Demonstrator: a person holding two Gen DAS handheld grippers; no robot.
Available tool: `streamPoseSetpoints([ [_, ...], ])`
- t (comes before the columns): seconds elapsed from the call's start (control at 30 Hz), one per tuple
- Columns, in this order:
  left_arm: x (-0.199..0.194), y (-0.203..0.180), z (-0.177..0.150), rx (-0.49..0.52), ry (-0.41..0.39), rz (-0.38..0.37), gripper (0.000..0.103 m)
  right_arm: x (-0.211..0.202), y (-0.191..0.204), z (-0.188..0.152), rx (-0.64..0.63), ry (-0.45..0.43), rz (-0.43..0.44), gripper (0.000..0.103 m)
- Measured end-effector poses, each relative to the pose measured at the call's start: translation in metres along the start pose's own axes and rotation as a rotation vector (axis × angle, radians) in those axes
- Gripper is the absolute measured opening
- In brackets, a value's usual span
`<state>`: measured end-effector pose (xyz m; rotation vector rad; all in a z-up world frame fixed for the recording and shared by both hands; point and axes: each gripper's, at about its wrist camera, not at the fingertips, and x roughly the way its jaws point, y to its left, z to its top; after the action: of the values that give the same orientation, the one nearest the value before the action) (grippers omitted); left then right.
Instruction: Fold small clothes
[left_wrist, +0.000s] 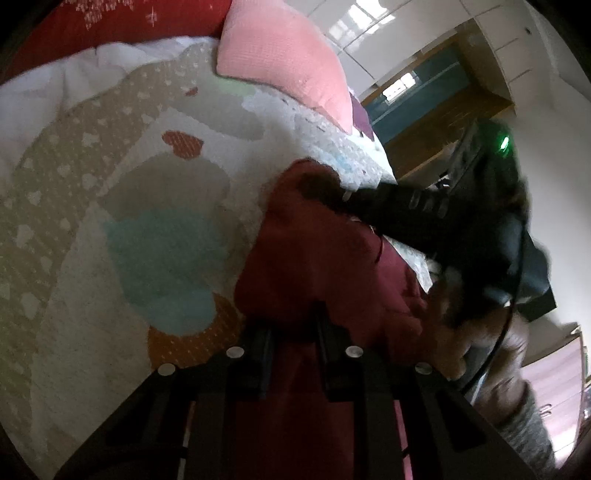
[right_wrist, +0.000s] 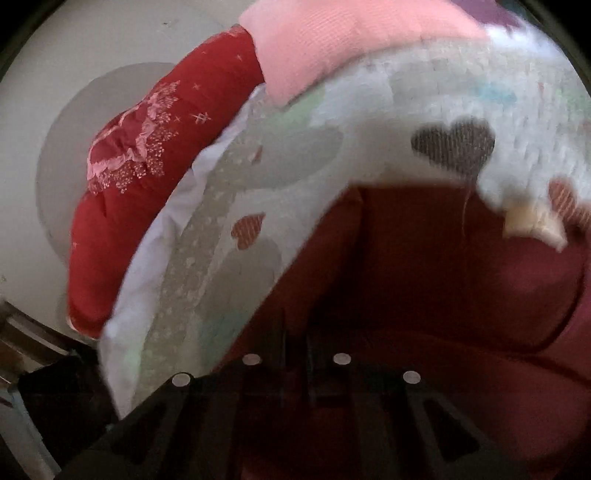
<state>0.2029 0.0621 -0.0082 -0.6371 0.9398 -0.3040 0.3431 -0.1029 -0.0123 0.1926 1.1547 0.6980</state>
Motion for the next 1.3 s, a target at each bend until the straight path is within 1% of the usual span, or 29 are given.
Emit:
streamPoseSetpoints([
  [0.07, -0.001, 0.0, 0.002, 0.015, -0.023, 0.026, 0.019, -0.008, 0.017, 0.012, -0.076, -0.051, -0.039, 0.008],
  [0.17, 0.001, 0.001, 0.002, 0.035, -0.034, 0.072, 0.019, -0.009, 0.032, 0.033, -0.136, -0.112, -0.109, 0.009],
  [0.23, -0.001, 0.0, -0.002, 0.062, -0.029, 0.106, 0.019, 0.006, 0.039, 0.04, -0.179, -0.1, -0.153, 0.01],
  [0.3, -0.009, -0.003, -0.008, 0.097, -0.042, 0.133, 0.019, 0.03, 0.043, 0.039, -0.236, -0.055, -0.205, 0.016],
  [0.37, -0.026, -0.007, -0.018, 0.127, -0.067, 0.16, 0.02, 0.035, 0.039, 0.033, -0.24, -0.043, -0.246, 0.031],
  [0.4, -0.035, -0.007, -0.023, 0.133, -0.076, 0.167, 0.022, 0.023, 0.033, 0.028, -0.204, -0.079, -0.23, 0.033],
  [0.43, -0.044, -0.006, -0.03, 0.134, -0.083, 0.173, 0.026, 0.012, 0.028, 0.023, -0.178, -0.105, -0.213, 0.035],
  [0.5, -0.064, -0.002, -0.045, 0.127, -0.096, 0.188, 0.031, -0.025, 0.013, 0.003, -0.087, -0.177, -0.173, 0.035],
  [0.53, -0.069, -0.001, -0.051, 0.125, -0.098, 0.195, 0.033, -0.039, 0.008, -0.008, -0.058, -0.193, -0.152, 0.035],
  [0.57, -0.076, 0.002, -0.06, 0.123, -0.097, 0.208, 0.034, -0.062, -0.002, -0.029, -0.024, -0.209, -0.118, 0.035],
  [0.6, -0.079, 0.004, -0.065, 0.119, -0.093, 0.222, 0.034, -0.075, -0.011, -0.044, -0.01, -0.213, -0.108, 0.035],
  [0.67, -0.085, 0.009, -0.078, 0.113, -0.082, 0.248, 0.036, -0.1, -0.032, -0.077, 0.011, -0.212, -0.108, 0.035],
  [0.7, -0.086, 0.013, -0.084, 0.107, -0.074, 0.262, 0.036, -0.114, -0.049, -0.095, 0.028, -0.206, -0.13, 0.035],
  [0.73, -0.085, 0.019, -0.09, 0.095, -0.06, 0.277, 0.036, -0.124, -0.065, -0.107, 0.053, -0.207, -0.166, 0.035],
  [0.77, -0.087, 0.023, -0.096, 0.076, -0.043, 0.281, 0.036, -0.136, -0.087, -0.12, 0.095, -0.219, -0.231, 0.035],
  [0.8, -0.085, 0.027, -0.1, 0.057, -0.025, 0.272, 0.036, -0.152, -0.115, -0.134, 0.147, -0.245, -0.345, 0.033],
  [0.87, -0.087, 0.033, -0.111, 0.036, -0.002, 0.259, 0.036, -0.179, -0.147, -0.156, 0.213, -0.285, -0.544, 0.031],
  [0.9, -0.086, 0.034, -0.113, 0.032, 0.005, 0.259, 0.036, -0.202, -0.156, -0.172, 0.245, -0.328, -0.589, 0.033],
  [0.93, -0.085, 0.036, -0.119, 0.024, 0.016, 0.244, 0.037, -0.22, -0.157, -0.186, 0.269, -0.373, -0.567, 0.042],
  [0.97, -0.084, 0.036, -0.124, 0.016, 0.025, 0.223, 0.04, -0.23, -0.155, -0.196, 0.284, -0.398, -0.538, 0.049],
  [1.0, -0.083, 0.036, -0.129, 0.008, 0.03, 0.201, 0.042, -0.245, -0.152, -0.214, 0.305, -0.428, -0.485, 0.053],
  [1.03, -0.082, 0.033, -0.135, 0.006, 0.03, 0.186, 0.046, -0.254, -0.148, -0.229, 0.317, -0.44, -0.438, 0.061],
  [1.07, -0.081, 0.031, -0.139, 0.006, 0.029, 0.178, 0.051, -0.258, -0.143, -0.242, 0.323, -0.443, -0.39, 0.065],
  [1.1, -0.08, 0.029, -0.142, 0.008, 0.026, 0.165, 0.054, -0.259, -0.137, -0.259, 0.333, -0.434, -0.322, 0.065],
  [1.17, -0.075, 0.022, -0.153, 0.003, 0.03, 0.12, 0.07, -0.25, -0.132, -0.289, 0.365, -0.389, -0.21, 0.065],
  [1.23, -0.074, 0.014, -0.163, -0.003, 0.015, 0.101, 0.079, -0.236, -0.131, -0.309, 0.394, -0.349, -0.155, 0.065],
  [1.27, -0.074, 0.01, -0.169, 0.007, 0.01, 0.098, 0.079, -0.231, -0.134, -0.32, 0.403, -0.329, -0.144, 0.065],
  [1.3, -0.071, 0.003, -0.177, 0.027, 0.025, 0.092, 0.079, -0.221, -0.132, -0.33, 0.411, -0.32, -0.143, 0.065],
])
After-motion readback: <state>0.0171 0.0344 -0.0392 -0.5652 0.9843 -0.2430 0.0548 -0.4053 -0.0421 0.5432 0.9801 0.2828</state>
